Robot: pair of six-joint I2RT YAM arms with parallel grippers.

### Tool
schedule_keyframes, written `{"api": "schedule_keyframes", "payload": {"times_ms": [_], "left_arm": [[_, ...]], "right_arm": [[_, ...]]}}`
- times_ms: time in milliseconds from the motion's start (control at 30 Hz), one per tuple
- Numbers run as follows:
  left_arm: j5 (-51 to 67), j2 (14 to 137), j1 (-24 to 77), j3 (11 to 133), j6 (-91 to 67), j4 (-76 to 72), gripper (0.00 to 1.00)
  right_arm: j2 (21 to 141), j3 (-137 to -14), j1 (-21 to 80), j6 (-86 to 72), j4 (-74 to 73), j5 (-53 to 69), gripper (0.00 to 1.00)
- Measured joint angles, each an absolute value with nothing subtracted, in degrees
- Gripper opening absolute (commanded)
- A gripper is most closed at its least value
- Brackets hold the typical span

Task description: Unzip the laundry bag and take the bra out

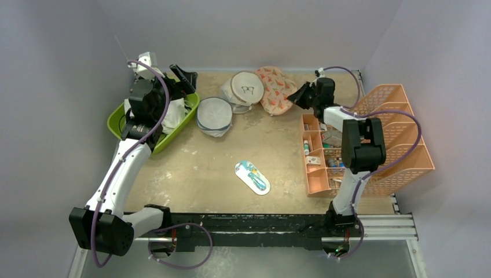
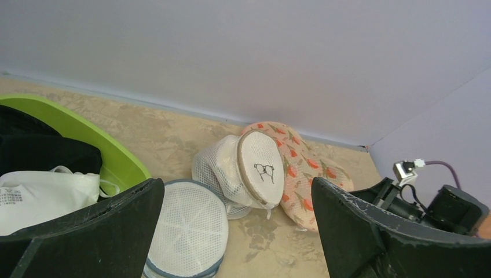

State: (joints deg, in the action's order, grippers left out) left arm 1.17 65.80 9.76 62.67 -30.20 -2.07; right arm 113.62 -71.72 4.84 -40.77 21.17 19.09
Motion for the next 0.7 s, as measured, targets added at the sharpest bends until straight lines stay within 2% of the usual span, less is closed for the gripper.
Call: {"api": "schedule_keyframes", "payload": {"times_ms": [400, 700], "left_arm": [[1.8, 67.6, 9.8, 63.4, -30.2, -2.0, 0.98], [3.0, 73.1, 12.4, 66.4, -29.6, 0.5, 0.98]], "right_arm": [[93.3, -57.3, 4.8, -31.4, 13.5, 14.5, 0.00], [78.8, -52.9, 4.9, -26.1, 4.8, 9.6, 0.00]]}}
